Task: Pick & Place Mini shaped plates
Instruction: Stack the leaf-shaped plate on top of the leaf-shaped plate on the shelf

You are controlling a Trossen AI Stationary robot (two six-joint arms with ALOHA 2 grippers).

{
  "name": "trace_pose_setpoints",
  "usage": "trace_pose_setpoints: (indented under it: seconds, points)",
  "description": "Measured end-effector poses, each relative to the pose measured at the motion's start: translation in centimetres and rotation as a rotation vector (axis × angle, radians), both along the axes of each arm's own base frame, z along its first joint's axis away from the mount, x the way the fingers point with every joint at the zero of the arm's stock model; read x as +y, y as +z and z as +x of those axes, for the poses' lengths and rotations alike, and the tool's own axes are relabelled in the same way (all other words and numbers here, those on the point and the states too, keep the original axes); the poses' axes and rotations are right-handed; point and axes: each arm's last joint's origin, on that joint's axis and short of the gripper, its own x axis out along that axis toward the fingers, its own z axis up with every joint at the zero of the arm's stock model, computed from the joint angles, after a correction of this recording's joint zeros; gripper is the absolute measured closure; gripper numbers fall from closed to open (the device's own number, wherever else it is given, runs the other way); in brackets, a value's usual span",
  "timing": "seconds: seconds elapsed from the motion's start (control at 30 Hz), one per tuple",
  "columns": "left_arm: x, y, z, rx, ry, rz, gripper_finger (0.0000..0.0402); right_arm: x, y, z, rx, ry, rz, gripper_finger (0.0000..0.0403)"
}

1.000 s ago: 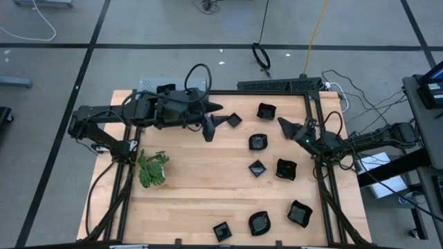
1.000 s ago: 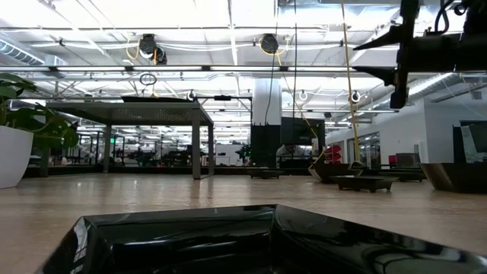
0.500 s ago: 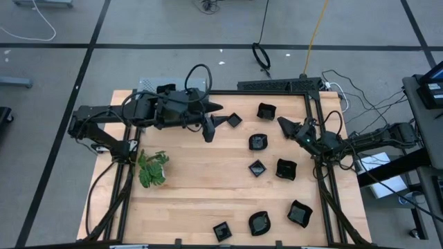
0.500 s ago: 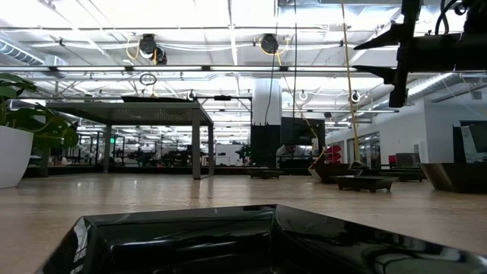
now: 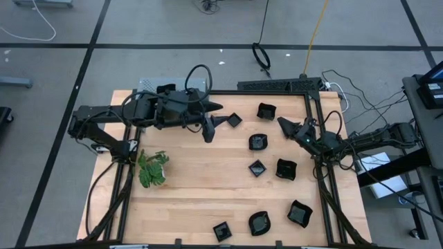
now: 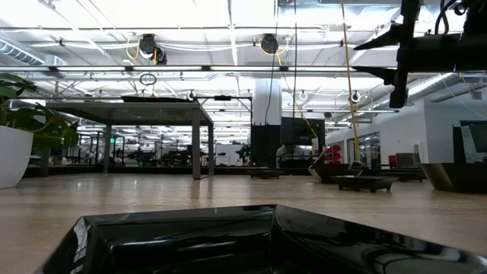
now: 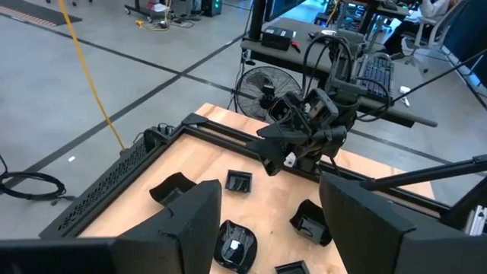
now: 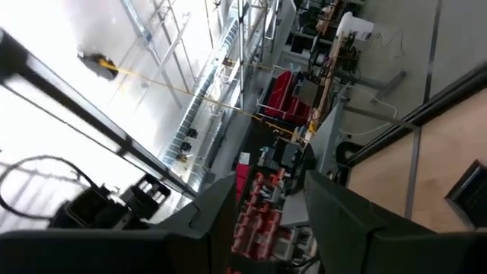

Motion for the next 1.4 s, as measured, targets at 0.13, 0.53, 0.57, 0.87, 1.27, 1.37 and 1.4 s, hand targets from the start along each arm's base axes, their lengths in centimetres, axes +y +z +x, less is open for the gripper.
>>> trace_pose_setpoints:
  seconds: [0.13, 0.53, 0.57, 0.87, 1.27, 1.37, 1.4]
  points:
    - [0.2, 0.0, 0.0, 0.0, 0.006, 0.0, 0.0174, 0.2, 0.2, 0.2, 0.15, 0.011, -0.252, 0.0259]
    - [0.2, 0.0, 0.0, -0.005, 0.009, -0.011, 0.0174, 0.2, 2.4, 3.1, 0.865, 0.184, -0.561, 0.0239]
    - [0.2, 0.0, 0.0, -0.005, 0.009, -0.011, 0.0174, 0.1, 2.9, 3.1, 0.916, 0.191, -0.571, 0.0236]
    - [0.2, 0.0, 0.0, -0.005, 0.009, -0.011, 0.0174, 0.1, 2.4, 4.1, 1.162, 0.481, -0.88, 0.023]
    - [0.1, -0.1, 0.0, 0.001, 0.013, -0.031, 0.0174, 0.2, -3.7, 6.7, 1.541, 0.793, -1.183, 0.0229]
    - [0.1, -0.2, -0.1, 0.007, 0.013, -0.03, 0.0174, 0.2, -4.7, 7.1, 1.587, 0.838, -1.229, 0.0229]
    - [0.1, -0.2, -0.1, 0.008, 0.013, -0.03, 0.0174, 0.2, -5.0, 7.2, 1.6, 0.849, -1.241, 0.0229]
